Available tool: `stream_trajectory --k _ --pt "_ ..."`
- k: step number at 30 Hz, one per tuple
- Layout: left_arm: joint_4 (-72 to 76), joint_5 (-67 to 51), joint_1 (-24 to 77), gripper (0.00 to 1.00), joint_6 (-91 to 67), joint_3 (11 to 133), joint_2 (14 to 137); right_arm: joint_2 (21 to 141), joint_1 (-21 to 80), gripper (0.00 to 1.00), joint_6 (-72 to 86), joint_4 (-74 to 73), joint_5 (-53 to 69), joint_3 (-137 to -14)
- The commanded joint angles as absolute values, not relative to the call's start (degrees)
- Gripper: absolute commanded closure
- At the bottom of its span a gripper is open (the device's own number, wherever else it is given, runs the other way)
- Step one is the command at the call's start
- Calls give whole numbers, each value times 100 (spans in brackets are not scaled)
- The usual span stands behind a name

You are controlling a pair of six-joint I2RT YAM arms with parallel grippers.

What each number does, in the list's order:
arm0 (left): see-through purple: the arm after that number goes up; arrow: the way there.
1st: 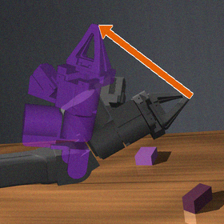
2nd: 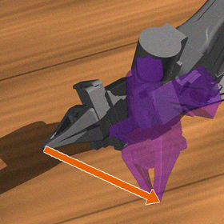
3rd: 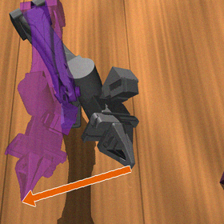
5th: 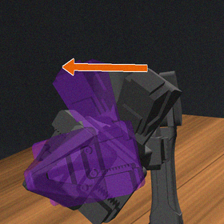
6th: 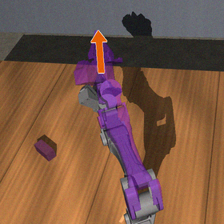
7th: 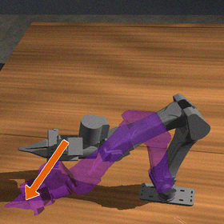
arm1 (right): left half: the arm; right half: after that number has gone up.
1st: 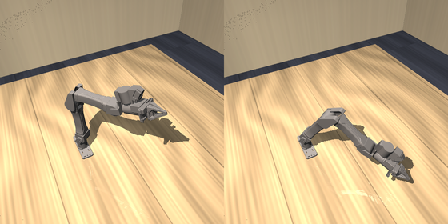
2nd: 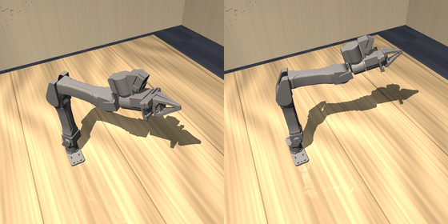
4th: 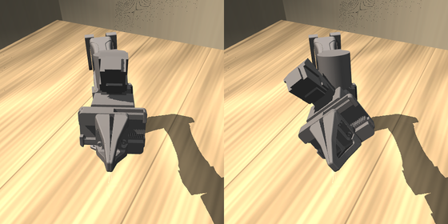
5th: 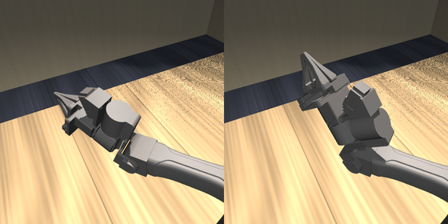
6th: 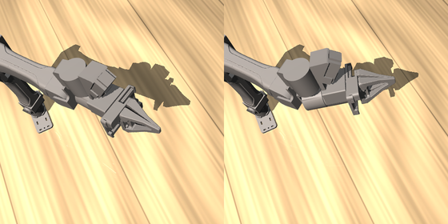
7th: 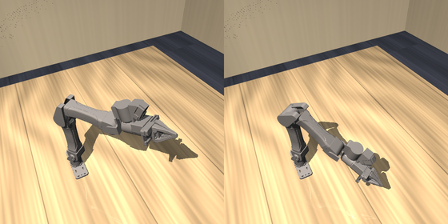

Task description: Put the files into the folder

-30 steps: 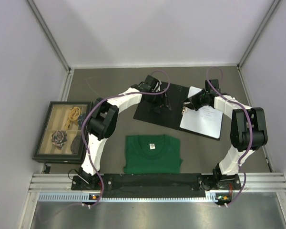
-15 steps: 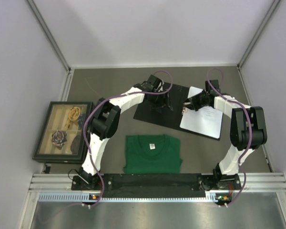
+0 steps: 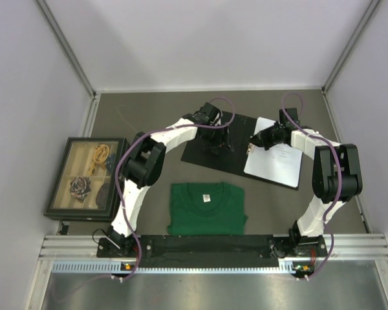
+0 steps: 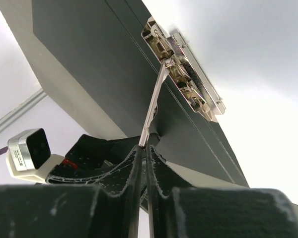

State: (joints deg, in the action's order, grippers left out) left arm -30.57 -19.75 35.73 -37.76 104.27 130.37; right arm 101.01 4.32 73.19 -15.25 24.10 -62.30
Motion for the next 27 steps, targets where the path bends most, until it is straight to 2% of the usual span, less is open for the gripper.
stream_trajectory --k 1,4,7,11,22,23,27 --pt "-3076 -1855 3595 25 -3700 10529 13052 10222 360 94 7251 -1450 2320 -6240" --pt "-3050 -1872 3595 25 -3691 10459 13043 10195 343 95 7190 -1389 2373 -6179" --pt "-3006 -1951 3595 25 -3709 10468 13069 10187 334 92 7023 -1318 2417 -6284" --pt "-2997 -1978 3595 25 -3700 10476 13061 10160 334 83 6864 -1301 2400 -6565" --pt "-2997 -2048 3603 25 -3691 10468 13061 10099 334 66 7005 -1186 2663 -6776" --pt "-2997 -2048 3595 25 -3683 10476 13043 10107 343 61 7014 -1213 2672 -6768" --pt "-2997 -2057 3595 25 -3656 10477 13025 10116 343 57 7049 -1187 2777 -6706"
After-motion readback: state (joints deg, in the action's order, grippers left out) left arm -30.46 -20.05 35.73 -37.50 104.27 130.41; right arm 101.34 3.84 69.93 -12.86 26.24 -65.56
